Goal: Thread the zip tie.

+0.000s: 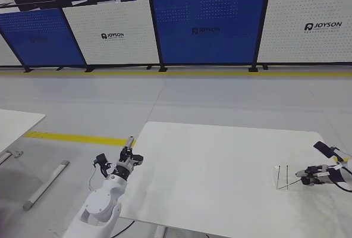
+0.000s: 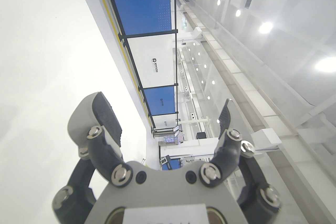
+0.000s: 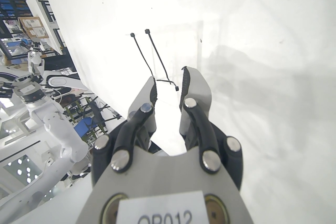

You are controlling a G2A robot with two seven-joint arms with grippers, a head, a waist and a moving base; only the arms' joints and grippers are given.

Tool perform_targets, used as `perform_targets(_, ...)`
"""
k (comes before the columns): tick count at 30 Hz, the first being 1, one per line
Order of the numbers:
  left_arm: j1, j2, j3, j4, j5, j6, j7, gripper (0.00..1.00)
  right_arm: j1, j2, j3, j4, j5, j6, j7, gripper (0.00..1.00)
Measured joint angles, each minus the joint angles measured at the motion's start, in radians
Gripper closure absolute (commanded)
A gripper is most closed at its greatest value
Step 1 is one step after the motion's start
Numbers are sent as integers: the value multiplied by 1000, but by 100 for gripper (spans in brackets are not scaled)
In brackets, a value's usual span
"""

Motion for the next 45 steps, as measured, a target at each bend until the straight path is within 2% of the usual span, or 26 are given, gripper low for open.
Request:
perform_targets(1,0,0,0,0,0,0,0,0,2,-1,-1,4,-1,0,0,76)
perform_targets(9,0,0,0,0,0,0,0,0,16,-12,-9,32,-7,0,3,86)
perform_targets(18,0,0,0,0,0,0,0,0,33,-26,-22,55,-24,12,2,77)
perform_targets(29,0,0,0,0,0,0,0,0,49,-39,-41,76,-64,15,-3,78)
perform_targets(32,0,0,0,0,0,0,0,0,51,-43,-44,76,-70,16,-6,75)
perform_targets(38,0,0,0,0,0,0,0,0,54,-48,-47,78,-76,4,-3,76)
perform_targets(45,0,0,0,0,0,0,0,0,56,-51,-46,81,-84,-1,-6,82)
